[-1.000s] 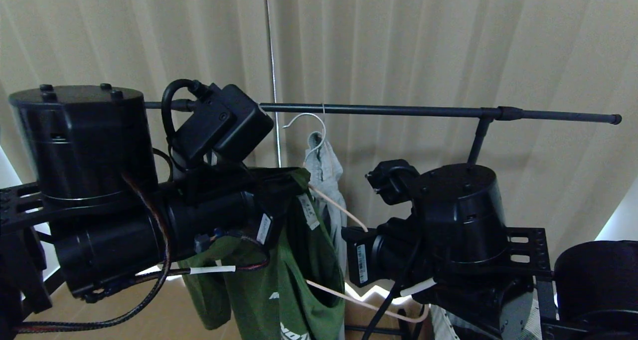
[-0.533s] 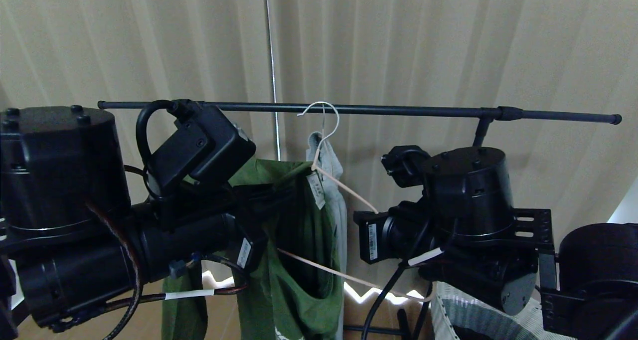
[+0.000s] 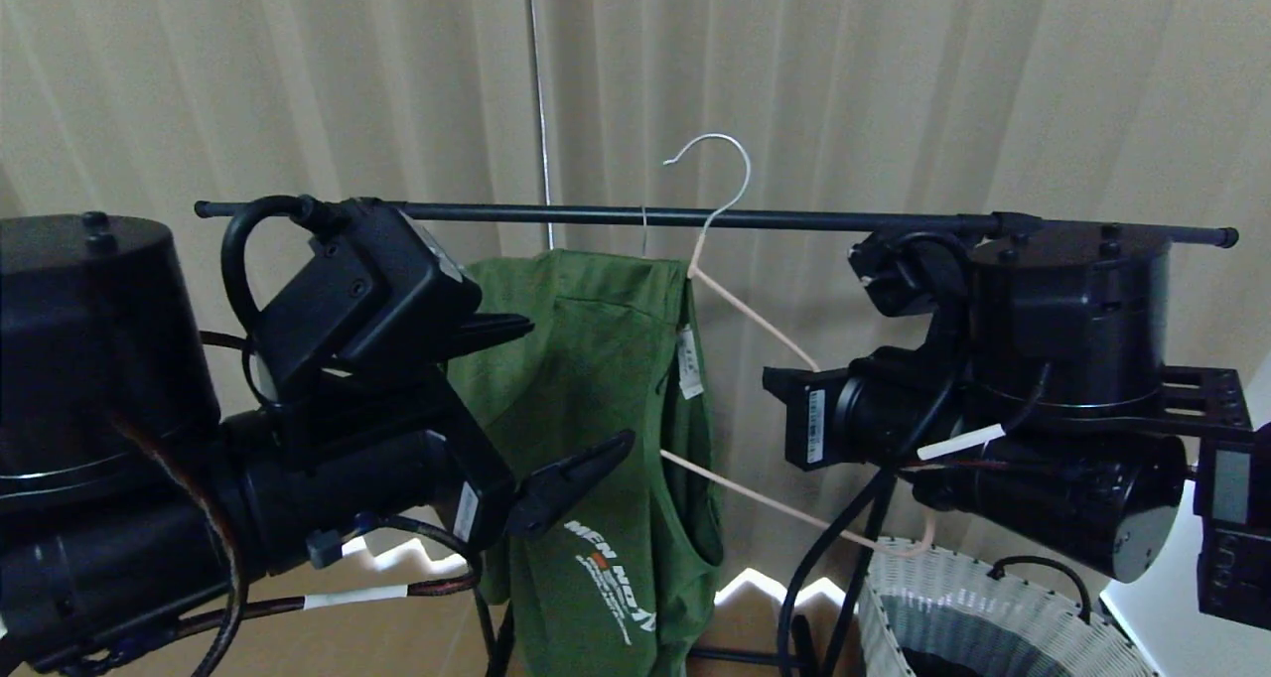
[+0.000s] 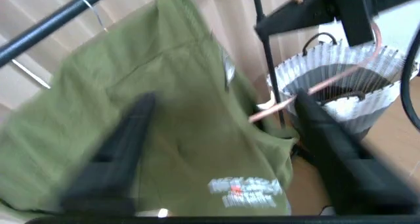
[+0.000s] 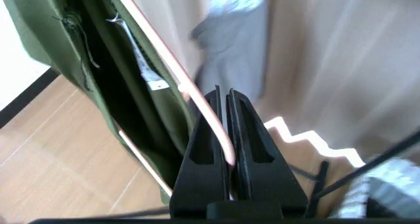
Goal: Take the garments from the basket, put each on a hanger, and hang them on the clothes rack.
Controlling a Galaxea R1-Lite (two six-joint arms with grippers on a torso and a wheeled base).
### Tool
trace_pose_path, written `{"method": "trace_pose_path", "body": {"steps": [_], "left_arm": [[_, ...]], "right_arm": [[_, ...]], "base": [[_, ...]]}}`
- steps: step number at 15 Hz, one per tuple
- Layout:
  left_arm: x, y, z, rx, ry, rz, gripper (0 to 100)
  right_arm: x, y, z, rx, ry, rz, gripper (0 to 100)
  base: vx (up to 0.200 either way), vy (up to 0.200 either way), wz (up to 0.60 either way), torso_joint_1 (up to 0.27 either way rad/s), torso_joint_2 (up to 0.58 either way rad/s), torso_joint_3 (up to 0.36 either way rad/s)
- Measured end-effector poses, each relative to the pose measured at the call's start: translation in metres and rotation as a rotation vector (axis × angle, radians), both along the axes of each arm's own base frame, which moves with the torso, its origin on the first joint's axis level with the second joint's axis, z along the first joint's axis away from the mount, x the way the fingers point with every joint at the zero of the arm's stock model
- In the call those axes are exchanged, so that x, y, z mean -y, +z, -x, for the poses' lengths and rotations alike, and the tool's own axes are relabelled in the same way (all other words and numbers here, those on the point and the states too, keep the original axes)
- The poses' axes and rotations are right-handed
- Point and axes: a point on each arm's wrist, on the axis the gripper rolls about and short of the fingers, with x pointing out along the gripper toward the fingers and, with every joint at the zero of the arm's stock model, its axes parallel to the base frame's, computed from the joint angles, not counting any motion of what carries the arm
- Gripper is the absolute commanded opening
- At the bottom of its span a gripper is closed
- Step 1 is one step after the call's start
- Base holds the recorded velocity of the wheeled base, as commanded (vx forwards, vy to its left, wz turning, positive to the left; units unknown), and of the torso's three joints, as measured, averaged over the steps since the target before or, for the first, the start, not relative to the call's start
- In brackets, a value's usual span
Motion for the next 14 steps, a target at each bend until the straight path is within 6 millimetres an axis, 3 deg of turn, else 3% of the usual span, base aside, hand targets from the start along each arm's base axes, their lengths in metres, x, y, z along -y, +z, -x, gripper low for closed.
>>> {"method": "trace_pose_path", "body": {"steps": [6, 14], "left_arm": [[-0.022, 0.010, -0.006, 0.274, 0.067, -0.079, 100], [-0.015, 0.007, -0.024, 0.356, 0.048, -0.196, 100]], "right_arm": [[0.031, -0.001, 0.020, 0.046, 0.029, 0.139, 0], [0.032, 0.007, 0.028, 0.103, 0.109, 0.172, 0]], "base": [[0.000, 0.000, 0.00, 0.000, 0.00, 0.000], [0.000, 0.000, 0.00, 0.000, 0.00, 0.000]]}}
